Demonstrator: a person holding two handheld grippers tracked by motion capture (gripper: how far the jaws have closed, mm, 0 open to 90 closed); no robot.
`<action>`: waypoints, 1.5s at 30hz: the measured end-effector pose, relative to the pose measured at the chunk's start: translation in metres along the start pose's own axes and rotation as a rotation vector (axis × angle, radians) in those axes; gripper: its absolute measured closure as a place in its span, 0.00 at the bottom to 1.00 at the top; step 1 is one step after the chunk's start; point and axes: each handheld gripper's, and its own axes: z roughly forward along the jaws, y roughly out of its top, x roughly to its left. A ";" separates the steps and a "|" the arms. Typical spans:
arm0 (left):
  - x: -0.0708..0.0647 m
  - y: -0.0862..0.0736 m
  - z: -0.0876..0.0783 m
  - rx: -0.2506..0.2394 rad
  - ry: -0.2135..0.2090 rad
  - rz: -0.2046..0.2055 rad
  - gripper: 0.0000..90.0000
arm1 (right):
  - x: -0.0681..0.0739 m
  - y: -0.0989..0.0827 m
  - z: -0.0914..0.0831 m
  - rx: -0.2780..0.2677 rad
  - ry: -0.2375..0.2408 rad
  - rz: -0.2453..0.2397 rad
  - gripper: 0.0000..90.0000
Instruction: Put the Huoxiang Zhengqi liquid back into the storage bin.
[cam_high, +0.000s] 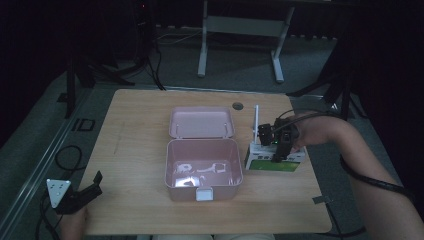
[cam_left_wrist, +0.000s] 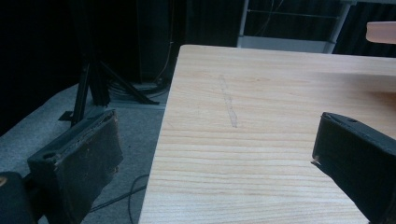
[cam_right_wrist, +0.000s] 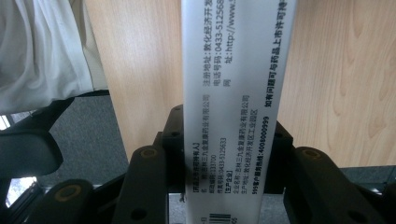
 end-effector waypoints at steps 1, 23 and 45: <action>0.000 0.000 0.000 -0.001 0.000 0.001 0.02 | 0.001 0.002 -0.002 -0.001 -0.002 0.000 0.70; 0.001 0.000 0.000 -0.003 -0.004 -0.002 0.02 | 0.006 0.055 -0.015 -0.018 -0.007 -0.058 0.70; 0.001 0.000 0.000 -0.002 -0.010 -0.004 0.02 | 0.012 0.122 -0.008 -0.012 -0.003 -0.140 0.70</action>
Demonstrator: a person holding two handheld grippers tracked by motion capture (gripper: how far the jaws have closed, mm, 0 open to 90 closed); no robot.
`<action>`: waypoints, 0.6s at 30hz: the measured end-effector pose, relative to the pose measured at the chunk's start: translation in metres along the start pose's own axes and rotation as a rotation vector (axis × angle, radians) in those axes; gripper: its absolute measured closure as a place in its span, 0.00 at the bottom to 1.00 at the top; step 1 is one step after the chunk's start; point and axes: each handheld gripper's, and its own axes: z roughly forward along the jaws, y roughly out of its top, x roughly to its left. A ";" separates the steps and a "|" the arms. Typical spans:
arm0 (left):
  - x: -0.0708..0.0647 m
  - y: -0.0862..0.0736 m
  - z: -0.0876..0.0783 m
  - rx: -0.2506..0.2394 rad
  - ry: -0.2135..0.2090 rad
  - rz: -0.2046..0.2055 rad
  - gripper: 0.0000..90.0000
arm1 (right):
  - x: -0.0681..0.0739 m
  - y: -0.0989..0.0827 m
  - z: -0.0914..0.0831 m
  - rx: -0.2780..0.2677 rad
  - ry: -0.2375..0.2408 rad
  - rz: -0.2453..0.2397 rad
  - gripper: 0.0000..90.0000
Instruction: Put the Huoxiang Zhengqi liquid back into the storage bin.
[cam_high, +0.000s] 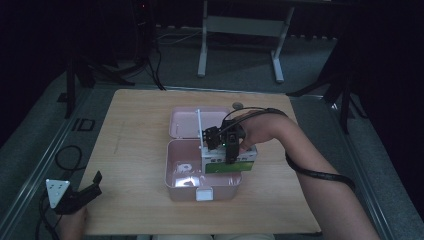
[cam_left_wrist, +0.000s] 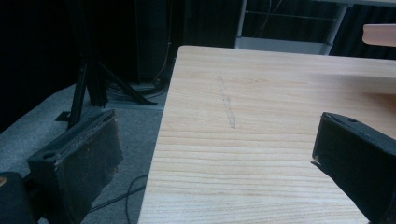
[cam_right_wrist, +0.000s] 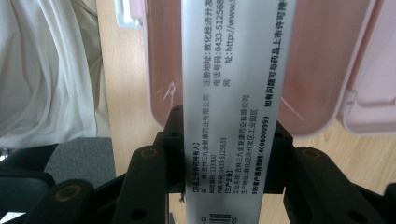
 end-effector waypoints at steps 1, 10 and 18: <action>0.000 0.000 0.000 0.000 0.000 0.000 0.02 | 0.000 0.003 0.000 0.001 -0.003 -0.003 0.70; 0.001 0.000 0.000 -0.002 -0.004 -0.003 0.02 | 0.001 0.025 0.003 -0.007 -0.012 -0.023 0.70; 0.001 0.000 0.000 -0.005 -0.006 -0.006 0.02 | 0.001 0.039 0.015 0.004 -0.006 -0.032 0.70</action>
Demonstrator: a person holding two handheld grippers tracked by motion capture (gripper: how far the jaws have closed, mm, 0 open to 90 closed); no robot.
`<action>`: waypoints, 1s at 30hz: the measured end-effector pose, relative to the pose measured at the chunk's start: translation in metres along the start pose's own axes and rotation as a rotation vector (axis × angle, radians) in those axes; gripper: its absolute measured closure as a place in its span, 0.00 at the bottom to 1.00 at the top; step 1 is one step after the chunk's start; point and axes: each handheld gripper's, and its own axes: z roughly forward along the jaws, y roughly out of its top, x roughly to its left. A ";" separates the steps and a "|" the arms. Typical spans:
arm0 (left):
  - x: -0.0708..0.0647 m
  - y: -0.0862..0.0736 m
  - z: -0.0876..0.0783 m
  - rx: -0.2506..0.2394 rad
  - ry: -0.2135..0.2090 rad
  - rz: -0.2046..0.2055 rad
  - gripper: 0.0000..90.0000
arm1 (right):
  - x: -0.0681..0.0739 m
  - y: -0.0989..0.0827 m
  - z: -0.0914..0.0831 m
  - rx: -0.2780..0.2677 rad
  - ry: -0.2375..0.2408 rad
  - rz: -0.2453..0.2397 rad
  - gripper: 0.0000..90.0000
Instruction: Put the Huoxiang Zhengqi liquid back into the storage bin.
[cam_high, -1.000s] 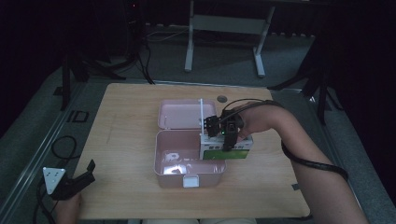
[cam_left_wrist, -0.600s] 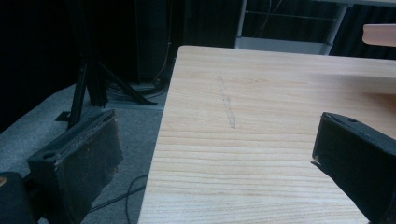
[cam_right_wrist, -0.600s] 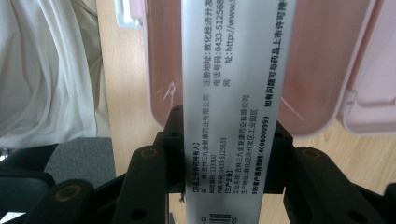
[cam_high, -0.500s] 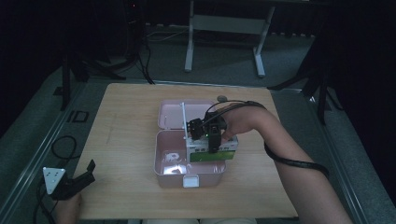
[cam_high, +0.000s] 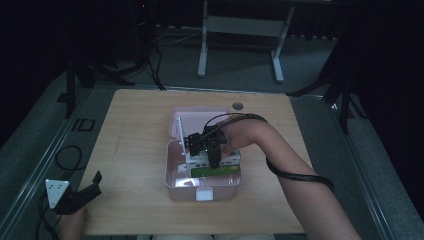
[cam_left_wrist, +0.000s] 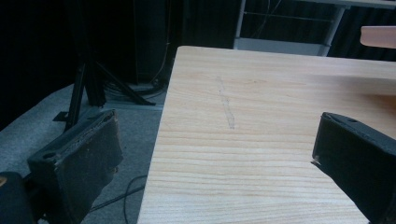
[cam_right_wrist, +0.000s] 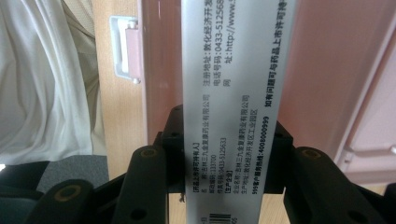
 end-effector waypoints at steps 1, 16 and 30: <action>0.000 0.000 0.000 0.002 0.000 -0.001 0.02 | -0.001 0.001 0.005 0.003 0.007 0.002 0.70; 0.000 0.000 0.000 0.006 0.001 0.005 0.02 | -0.008 0.003 0.042 -0.017 0.030 0.022 0.70; -0.001 0.000 0.001 0.007 -0.001 0.006 0.02 | -0.012 0.004 0.081 -0.003 0.056 0.034 0.70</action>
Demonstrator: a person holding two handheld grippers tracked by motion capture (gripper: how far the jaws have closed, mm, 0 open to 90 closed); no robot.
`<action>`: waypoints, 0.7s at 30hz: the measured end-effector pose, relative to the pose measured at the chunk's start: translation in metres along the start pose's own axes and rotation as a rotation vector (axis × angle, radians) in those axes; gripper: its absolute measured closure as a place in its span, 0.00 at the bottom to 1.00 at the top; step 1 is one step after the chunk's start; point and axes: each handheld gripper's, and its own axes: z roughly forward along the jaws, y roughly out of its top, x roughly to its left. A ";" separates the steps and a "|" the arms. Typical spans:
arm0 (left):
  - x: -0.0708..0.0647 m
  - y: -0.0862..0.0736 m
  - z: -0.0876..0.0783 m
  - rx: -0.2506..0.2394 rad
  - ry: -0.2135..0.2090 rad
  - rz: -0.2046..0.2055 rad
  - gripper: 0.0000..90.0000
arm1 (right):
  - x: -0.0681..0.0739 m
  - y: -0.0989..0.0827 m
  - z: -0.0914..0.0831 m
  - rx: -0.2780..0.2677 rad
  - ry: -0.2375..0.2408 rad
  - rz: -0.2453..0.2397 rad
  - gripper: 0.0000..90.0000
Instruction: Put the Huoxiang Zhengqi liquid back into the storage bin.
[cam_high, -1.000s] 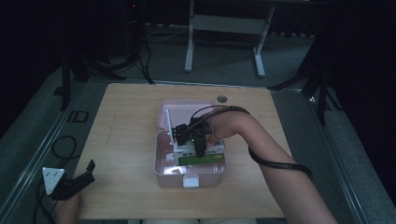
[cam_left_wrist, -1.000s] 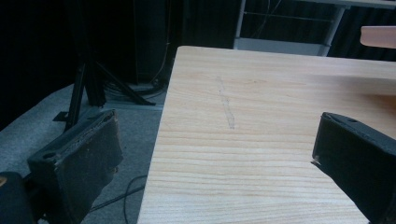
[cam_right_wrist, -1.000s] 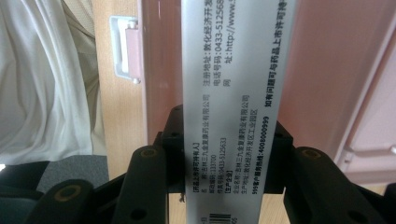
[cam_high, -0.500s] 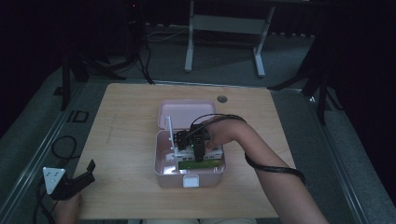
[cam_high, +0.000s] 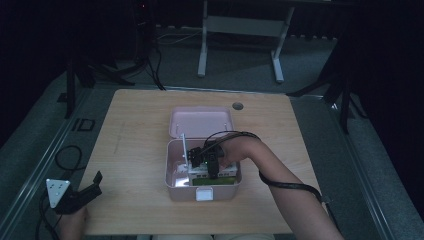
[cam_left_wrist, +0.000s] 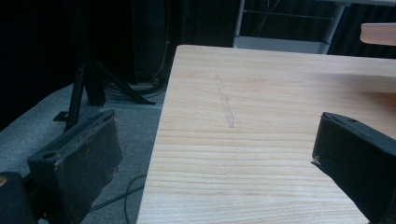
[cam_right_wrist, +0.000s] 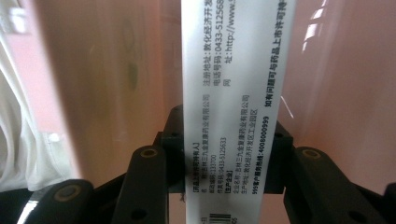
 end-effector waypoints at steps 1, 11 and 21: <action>0.000 0.000 0.000 0.000 0.000 0.000 0.02 | 0.000 0.000 0.000 0.000 0.000 0.000 0.70; 0.000 0.000 0.000 0.001 0.000 0.000 0.02 | 0.002 0.001 0.019 0.003 0.023 0.002 0.70; 0.000 0.000 0.000 0.002 0.000 0.003 0.02 | 0.004 0.000 0.031 -0.001 0.042 0.004 0.70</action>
